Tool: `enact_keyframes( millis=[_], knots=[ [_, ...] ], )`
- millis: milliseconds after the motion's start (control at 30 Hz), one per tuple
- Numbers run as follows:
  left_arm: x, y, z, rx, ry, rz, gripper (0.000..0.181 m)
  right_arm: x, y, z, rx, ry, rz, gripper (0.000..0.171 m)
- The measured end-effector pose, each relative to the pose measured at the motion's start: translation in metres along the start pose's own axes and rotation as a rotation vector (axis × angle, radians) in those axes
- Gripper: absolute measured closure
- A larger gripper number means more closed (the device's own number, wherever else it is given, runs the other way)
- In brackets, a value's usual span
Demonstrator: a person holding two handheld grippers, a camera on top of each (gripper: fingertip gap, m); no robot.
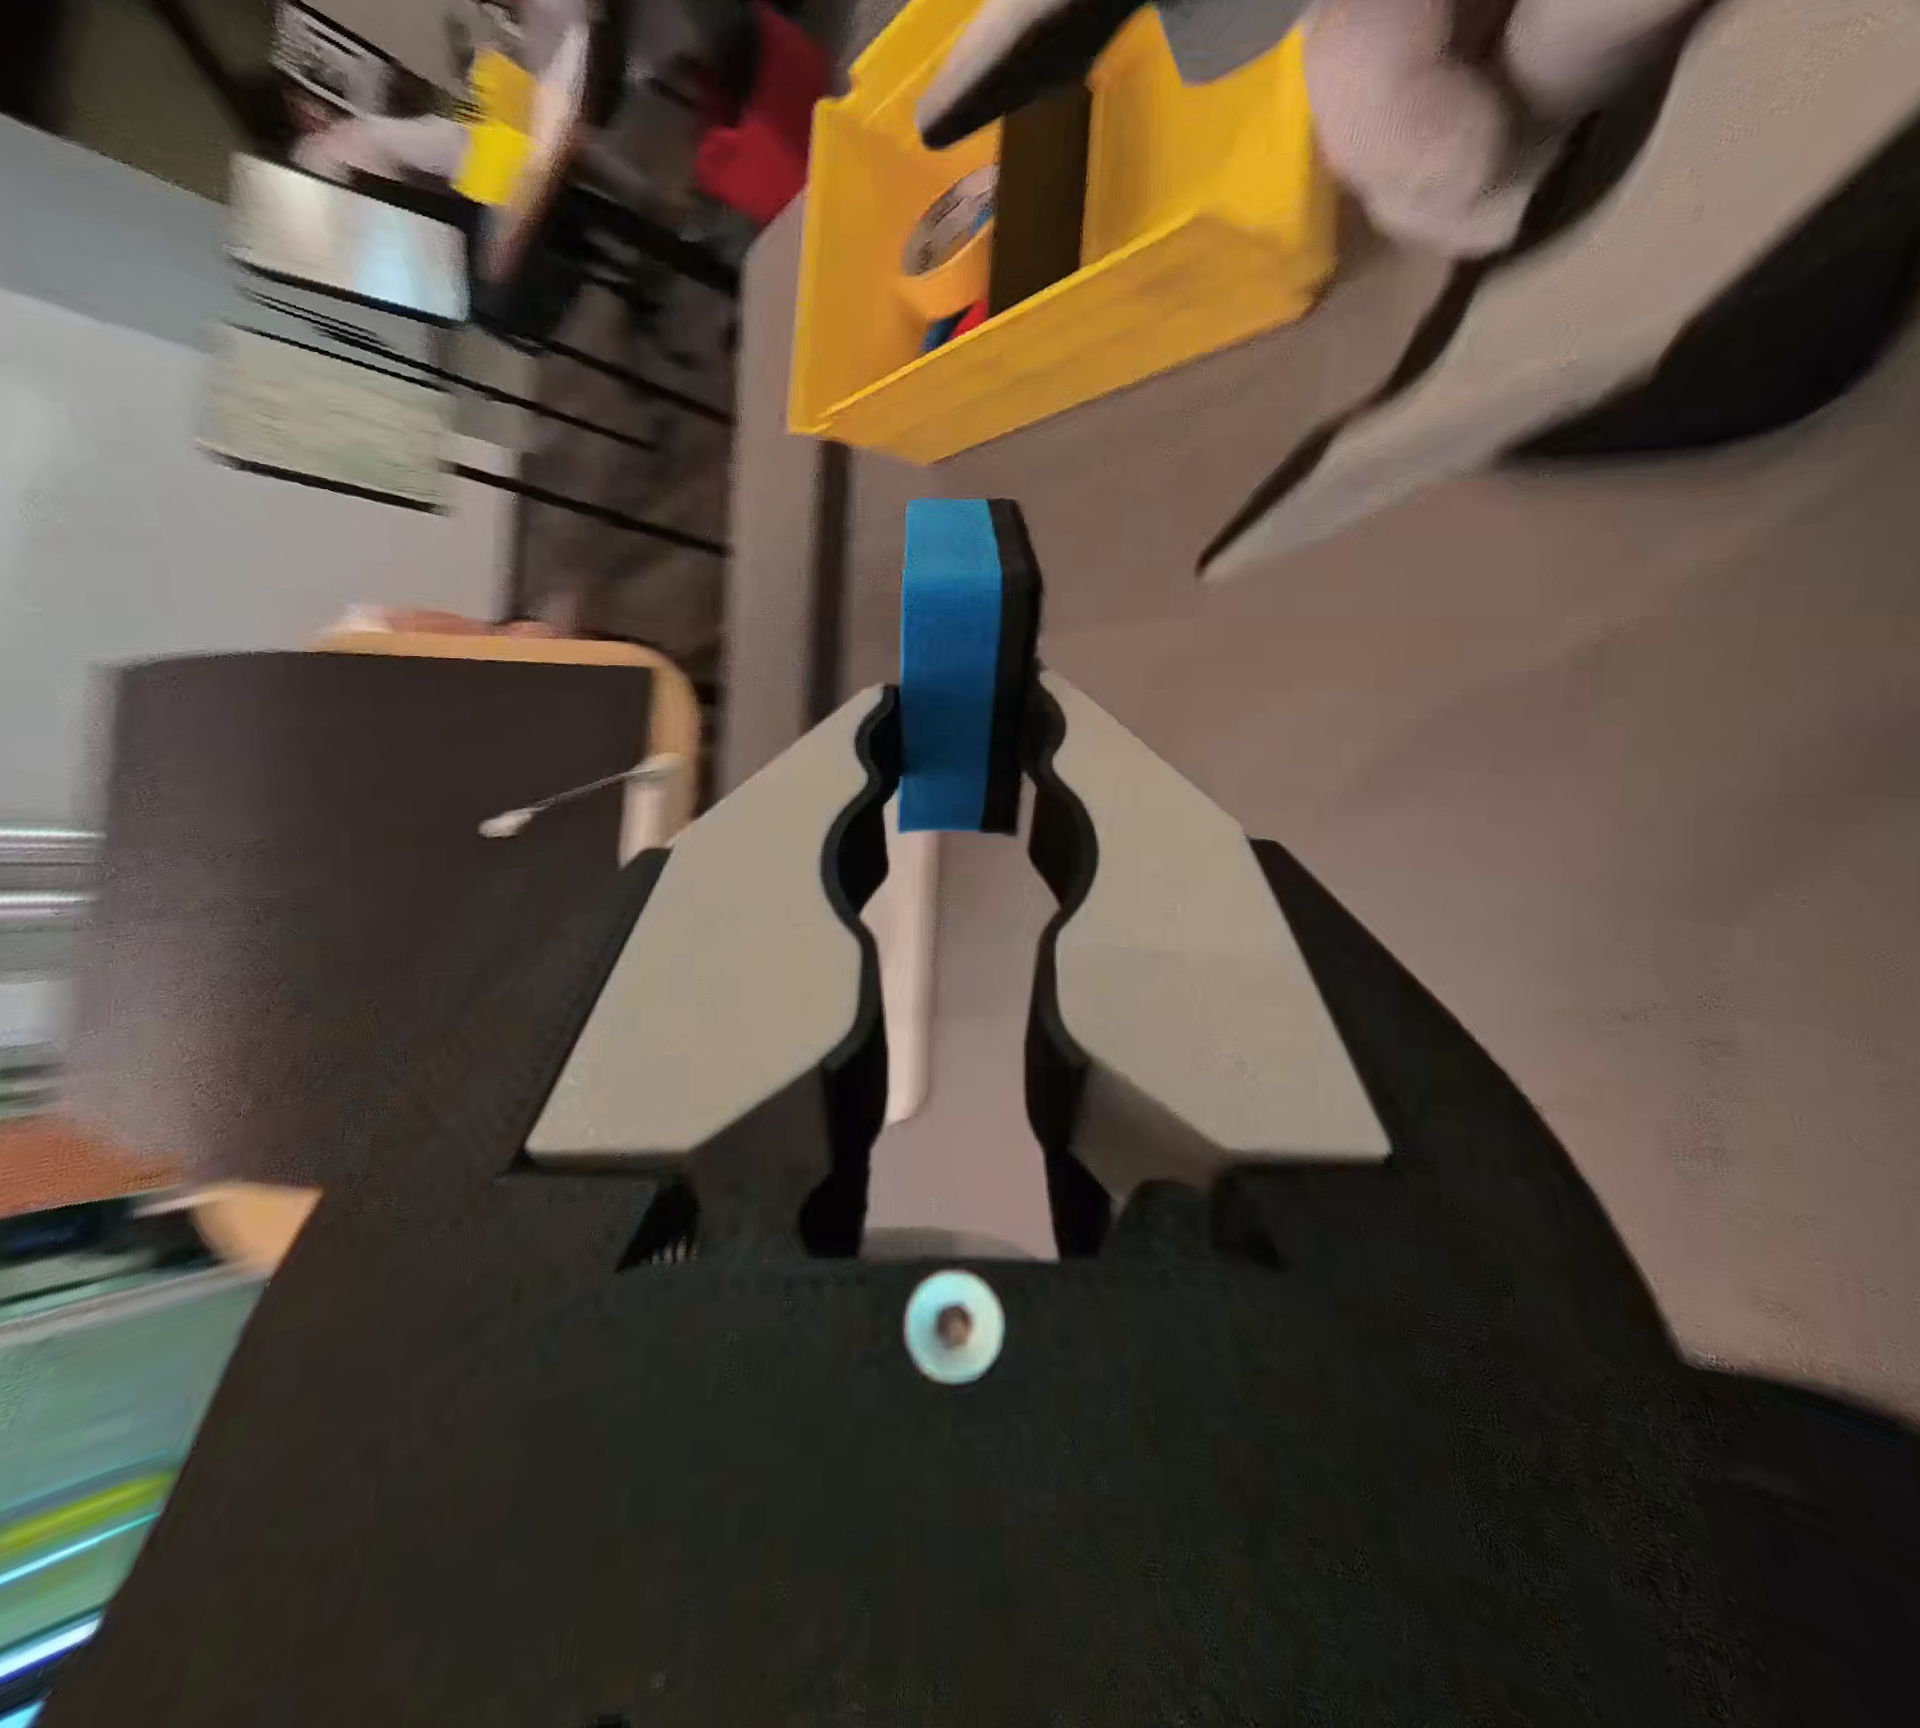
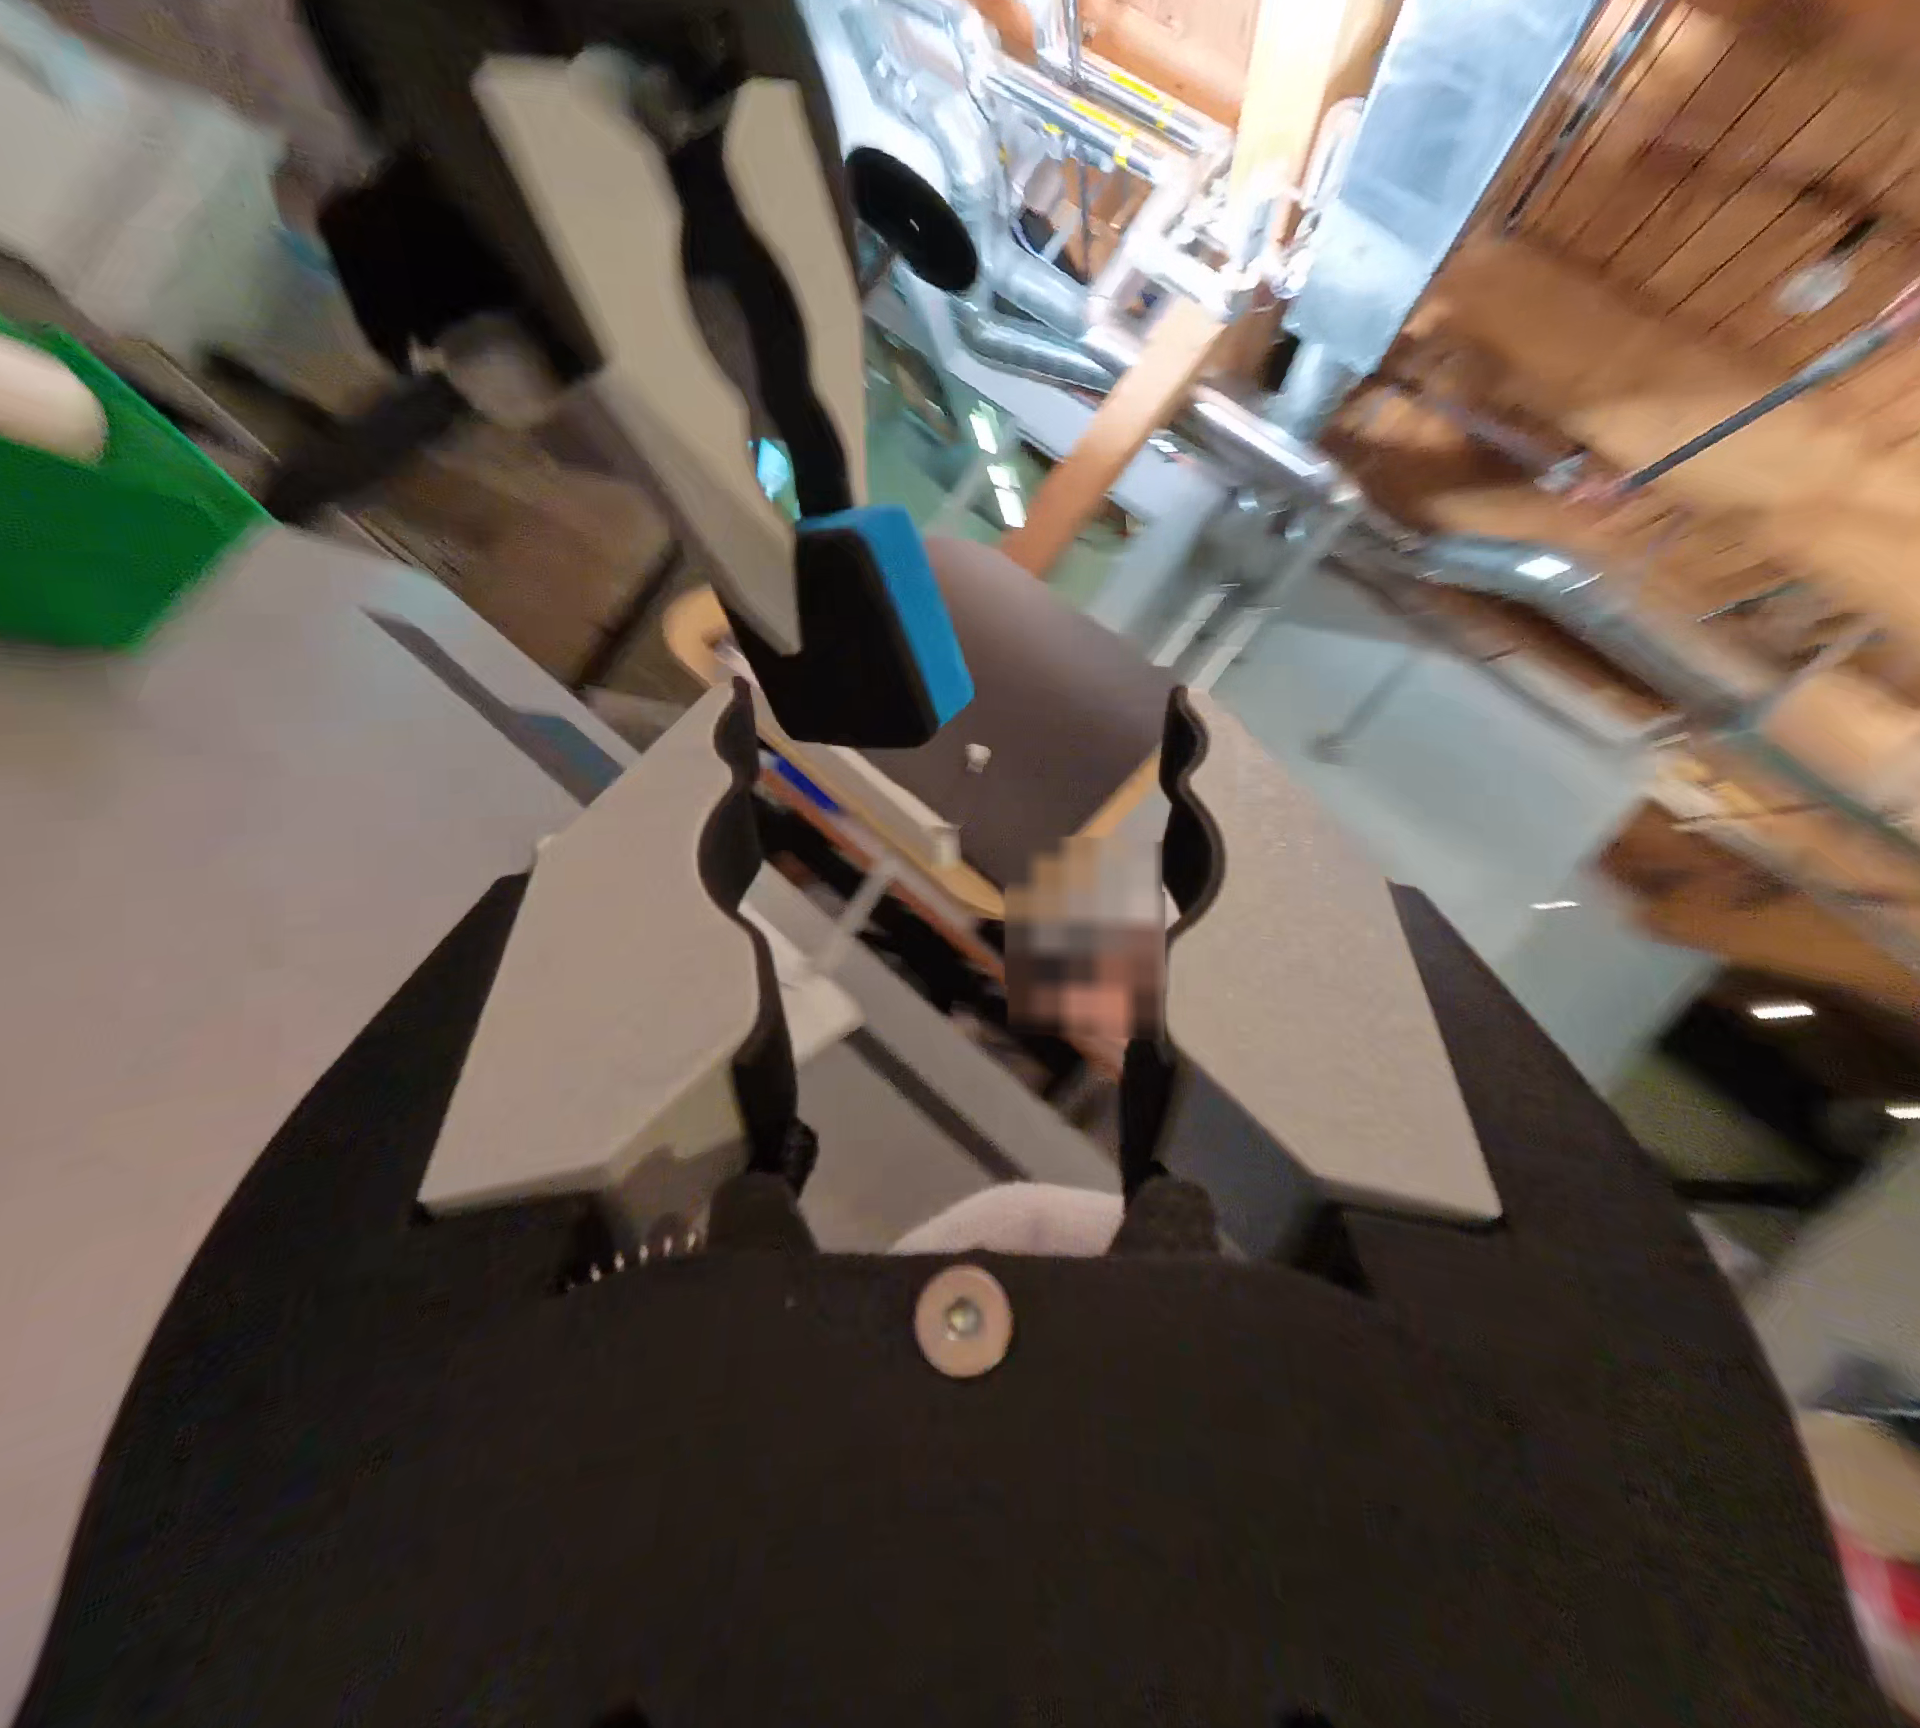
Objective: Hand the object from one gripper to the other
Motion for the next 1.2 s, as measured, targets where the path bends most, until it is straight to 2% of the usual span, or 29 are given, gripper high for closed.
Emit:
enact_keyframes(
  millis=[100,267,333,400,567,633,700,767,867,933,1067,1133,1200],
  knots=[
    [-0.001,0.007,-0.003,0.094,-0.078,0.264,0.161,-0.014,0.001,-0.005,-0.057,-0.024,0.239,0.091],
    [0.006,0.015,-0.013,0.195,-0.17,0.553,0.161,-0.028,-0.009,-0.012,-0.139,-0.045,0.402,0.086],
    [0.01,0.016,-0.016,0.206,-0.207,0.611,0.161,-0.028,-0.012,-0.012,-0.162,-0.065,0.435,0.094],
    [0.015,0.016,-0.018,0.197,-0.23,0.635,0.161,-0.027,-0.013,-0.01,-0.163,-0.089,0.466,0.111],
    [0.017,0.017,-0.021,0.188,-0.24,0.634,0.16,-0.023,-0.013,-0.007,-0.161,-0.057,0.438,0.114],
    [0.017,0.02,-0.019,0.188,-0.195,0.532,0.153,-0.022,-0.014,-0.007,-0.169,-0.016,0.34,0.114],
    [0.02,0.024,-0.016,0.19,-0.134,0.327,0.132,-0.022,-0.017,-0.007,-0.199,0.087,0.211,0.114],
    [0.028,0.029,-0.01,0.185,-0.075,0.07,0.128,-0.02,-0.021,-0.005,-0.241,0.182,0.077,0.114],
    [0.044,0.034,-0.003,0.136,0.03,-0.337,0.13,-0.015,-0.019,0.001,-0.263,0.291,-0.091,0.115],
    [0.058,0.038,-0.002,0.122,0.076,-0.544,0.135,-0.014,-0.021,0.005,-0.3,0.345,-0.167,0.115],
    [0.083,0.037,-0.004,0.11,0.115,-0.85,0.139,-0.016,-0.025,0.011,-0.36,0.447,-0.365,0.115],
    [0.091,0.034,-0.004,0.104,0.097,-0.935,0.14,-0.02,-0.029,0.014,-0.378,0.494,-0.422,0.115],
    [0.096,0.031,-0.003,0.08,0.058,-0.957,0.133,-0.023,-0.033,0.017,-0.407,0.543,-0.487,0.113]
  ],
)
Point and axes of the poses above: each gripper's, where its closed fingertips meet, z back along the fingers, y out of its top, x = y × z across the jaws, the point moved 9 cm from there along z, back along the fingers, and after that the axes turned 15 degrees about x, right-handed, at the moved point
